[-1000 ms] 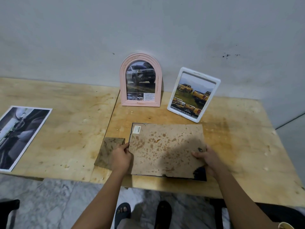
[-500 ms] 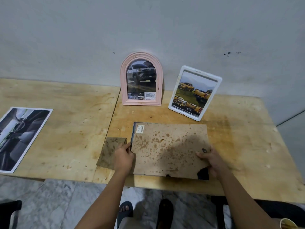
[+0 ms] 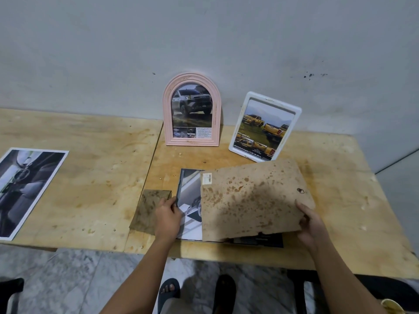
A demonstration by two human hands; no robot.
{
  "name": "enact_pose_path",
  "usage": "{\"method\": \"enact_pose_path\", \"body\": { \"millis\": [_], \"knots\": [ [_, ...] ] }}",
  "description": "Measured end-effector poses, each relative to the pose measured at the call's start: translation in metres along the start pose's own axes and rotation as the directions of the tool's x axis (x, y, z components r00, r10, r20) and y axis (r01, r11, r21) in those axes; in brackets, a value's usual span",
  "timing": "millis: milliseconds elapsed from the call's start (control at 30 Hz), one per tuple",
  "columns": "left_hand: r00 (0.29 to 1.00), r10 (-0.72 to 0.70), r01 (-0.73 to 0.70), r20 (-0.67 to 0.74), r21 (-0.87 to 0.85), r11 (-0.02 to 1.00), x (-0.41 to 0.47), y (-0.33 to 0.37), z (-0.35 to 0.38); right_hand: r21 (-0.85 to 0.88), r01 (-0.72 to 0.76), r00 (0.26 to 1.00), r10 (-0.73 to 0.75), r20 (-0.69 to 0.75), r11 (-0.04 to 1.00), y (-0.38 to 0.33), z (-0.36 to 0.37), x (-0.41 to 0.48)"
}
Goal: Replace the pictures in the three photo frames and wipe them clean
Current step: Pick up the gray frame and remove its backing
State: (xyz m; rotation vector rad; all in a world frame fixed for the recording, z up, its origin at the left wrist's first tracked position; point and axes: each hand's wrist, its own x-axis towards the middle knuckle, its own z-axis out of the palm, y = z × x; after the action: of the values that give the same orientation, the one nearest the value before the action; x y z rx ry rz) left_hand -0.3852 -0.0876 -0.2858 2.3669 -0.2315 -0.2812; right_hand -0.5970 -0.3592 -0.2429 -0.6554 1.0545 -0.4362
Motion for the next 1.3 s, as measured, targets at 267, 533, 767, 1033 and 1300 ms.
{"method": "enact_pose_path", "body": {
  "millis": [267, 533, 767, 1033, 1300],
  "knots": [
    [0.999, 0.045, -0.045, 0.006, 0.008, 0.999, -0.005, -0.001, 0.001, 0.258, -0.019, 0.999, 0.007, 0.045, 0.966, 0.023, 0.020, -0.011],
    [0.991, 0.107, -0.117, 0.081, 0.136, 0.984, -0.003, -0.005, -0.002, 0.491, 0.043, 0.995, -0.082, 0.058, 0.870, 0.052, 0.041, -0.027],
    [0.982, 0.111, -0.153, 0.154, 0.296, 0.943, 0.005, -0.007, -0.012, 0.223, 0.043, 0.999, -0.048, 0.016, 0.974, 0.076, 0.050, -0.032],
    [0.990, 0.127, -0.136, 0.058, 0.180, 0.974, 0.001, -0.019, -0.022, 0.323, 0.120, 0.974, -0.049, -0.220, 0.939, 0.077, 0.036, -0.040],
    [0.992, 0.100, -0.084, -0.080, 0.180, 0.980, 0.006, -0.031, -0.027, 0.317, 0.247, 0.835, -0.035, -0.550, 0.916, 0.049, -0.014, -0.035]
  ]
}}
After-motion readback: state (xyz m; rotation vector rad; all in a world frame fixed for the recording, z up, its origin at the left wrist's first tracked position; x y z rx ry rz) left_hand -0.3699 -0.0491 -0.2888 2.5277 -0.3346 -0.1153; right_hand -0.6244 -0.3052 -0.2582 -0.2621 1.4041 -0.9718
